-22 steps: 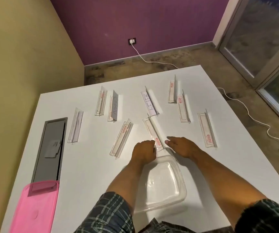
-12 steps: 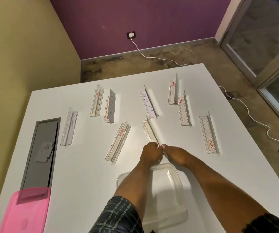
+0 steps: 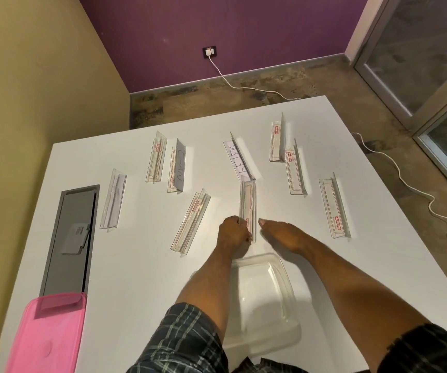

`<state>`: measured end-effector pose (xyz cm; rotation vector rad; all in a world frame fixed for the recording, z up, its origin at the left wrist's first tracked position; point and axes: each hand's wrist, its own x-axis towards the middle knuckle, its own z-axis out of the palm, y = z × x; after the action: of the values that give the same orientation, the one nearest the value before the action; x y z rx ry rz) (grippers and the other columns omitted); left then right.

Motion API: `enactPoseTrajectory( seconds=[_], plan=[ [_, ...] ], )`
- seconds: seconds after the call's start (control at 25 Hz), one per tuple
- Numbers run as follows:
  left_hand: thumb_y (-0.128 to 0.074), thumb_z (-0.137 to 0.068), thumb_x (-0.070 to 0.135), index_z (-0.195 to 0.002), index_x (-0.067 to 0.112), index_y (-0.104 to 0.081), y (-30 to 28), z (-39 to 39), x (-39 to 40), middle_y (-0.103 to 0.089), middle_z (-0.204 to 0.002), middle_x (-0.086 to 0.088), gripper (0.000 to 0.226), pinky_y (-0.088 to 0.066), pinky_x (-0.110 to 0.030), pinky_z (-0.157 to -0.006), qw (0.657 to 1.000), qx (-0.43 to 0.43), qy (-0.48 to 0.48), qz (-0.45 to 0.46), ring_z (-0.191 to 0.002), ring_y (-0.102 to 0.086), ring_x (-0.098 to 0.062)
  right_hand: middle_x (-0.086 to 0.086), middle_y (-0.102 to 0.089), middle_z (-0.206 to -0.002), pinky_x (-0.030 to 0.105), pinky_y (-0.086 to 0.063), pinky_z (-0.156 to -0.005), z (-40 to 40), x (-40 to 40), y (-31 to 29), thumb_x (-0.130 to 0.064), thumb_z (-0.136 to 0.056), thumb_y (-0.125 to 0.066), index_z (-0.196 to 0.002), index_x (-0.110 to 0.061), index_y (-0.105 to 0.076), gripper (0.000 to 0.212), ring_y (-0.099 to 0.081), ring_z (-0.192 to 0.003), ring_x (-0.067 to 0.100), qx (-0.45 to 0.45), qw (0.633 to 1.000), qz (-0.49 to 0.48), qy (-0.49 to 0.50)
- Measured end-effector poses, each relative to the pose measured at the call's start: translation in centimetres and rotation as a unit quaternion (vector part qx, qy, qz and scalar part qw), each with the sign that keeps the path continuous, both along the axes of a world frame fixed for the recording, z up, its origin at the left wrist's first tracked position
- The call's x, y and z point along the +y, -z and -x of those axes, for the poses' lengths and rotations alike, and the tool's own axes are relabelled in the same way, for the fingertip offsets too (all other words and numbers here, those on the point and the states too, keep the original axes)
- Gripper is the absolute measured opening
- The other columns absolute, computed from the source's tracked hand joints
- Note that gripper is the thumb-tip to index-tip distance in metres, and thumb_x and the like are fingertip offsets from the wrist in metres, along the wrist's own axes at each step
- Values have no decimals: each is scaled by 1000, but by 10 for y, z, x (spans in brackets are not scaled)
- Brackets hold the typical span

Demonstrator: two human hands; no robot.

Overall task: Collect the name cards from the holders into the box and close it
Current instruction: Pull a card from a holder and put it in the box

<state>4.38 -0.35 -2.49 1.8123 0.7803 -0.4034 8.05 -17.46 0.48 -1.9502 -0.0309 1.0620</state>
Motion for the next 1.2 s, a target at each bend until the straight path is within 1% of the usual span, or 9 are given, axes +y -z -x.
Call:
enactPoseTrajectory(
  seconds=[0.16, 0.32, 0.48, 0.6, 0.72, 0.88, 1.0, 1.12, 1.2],
  plan=[
    [-52, -73, 9, -88, 15, -69, -9, 13, 26, -73, -64, -9, 24, -62, -40, -70, 999, -19, -28, 5, -63, -73, -27, 2, -36, -158, 35, -26, -118, -11, -4, -10, -53, -100, -46, -157, -31, -25, 64, -37, -144, 20, -132, 986, 77, -67],
    [-40, -96, -2, -103, 9, -69, -50, 36, 41, -62, -59, -13, 32, -39, -15, -39, 994, -69, -80, 28, -47, -58, -20, 2, -21, -164, 43, -34, -115, -8, -7, -24, -33, -95, -63, -159, -30, -7, 86, -34, -145, 24, -244, 957, 123, -96],
    [-36, -100, 3, -106, 13, -73, -75, 59, 58, -56, -57, -11, 40, -38, -21, -49, 995, -56, -76, 43, -47, -46, -17, -2, 1, -167, 48, -41, -106, 4, -8, -40, -27, -83, -77, -159, -29, 4, 111, -34, -143, 30, -404, 882, 197, -140],
    [-36, -98, 5, -102, 13, -76, -85, 81, 66, -49, -49, -3, 42, -31, -23, -50, 998, -17, -42, 45, -46, -36, -16, 1, -6, -167, 45, -35, -111, 11, -15, -49, -30, -78, -83, -159, -29, -2, 115, -30, -145, 28, -472, 837, 192, -198],
    [-40, -91, 4, -98, 12, -78, -87, 103, 73, -36, -47, 4, 40, -24, -21, -49, 997, 39, -16, 70, -46, -24, -13, 1, -29, -162, 43, -31, -113, 20, -24, -51, -39, -81, -79, -158, -33, -17, 99, -34, -144, 25, -493, 814, 142, -273],
    [-59, -66, 13, -93, 13, -73, -96, 121, 76, -31, -52, 2, 30, -20, -22, -49, 989, 82, 7, 122, -47, -22, -14, 0, -48, -149, 39, -37, -107, 35, -26, -49, -54, -80, -74, -155, -30, -29, 90, -47, -132, 22, -506, 766, 119, -379],
    [-57, -72, 13, -86, 15, -74, -97, 132, 77, -30, -49, 2, 22, -19, -21, -50, 985, 97, 37, 134, -46, -21, -14, 0, -62, -127, 38, -42, -93, 45, -26, -40, -60, -80, -71, -147, -23, -45, 81, -58, -112, 23, -528, 722, 85, -439],
    [-69, -60, 25, -83, 20, -74, -94, 137, 77, -34, -53, 4, 23, -19, -23, -51, 986, 108, 86, 94, -49, -25, -14, 1, -66, -118, 36, -43, -88, 52, -27, -36, -61, -80, -69, -139, -20, -54, 73, -61, -105, 23, -520, 710, 76, -469],
    [-60, -82, 14, -90, 18, -78, -93, 136, 75, -47, -66, 1, 20, -20, -22, -50, 980, 106, 168, 32, -52, -36, -14, 0, -67, -117, 36, -45, -88, 57, -30, -30, -60, -80, -69, -136, -19, -55, 70, -62, -104, 23, -506, 710, 76, -484]
  ],
)
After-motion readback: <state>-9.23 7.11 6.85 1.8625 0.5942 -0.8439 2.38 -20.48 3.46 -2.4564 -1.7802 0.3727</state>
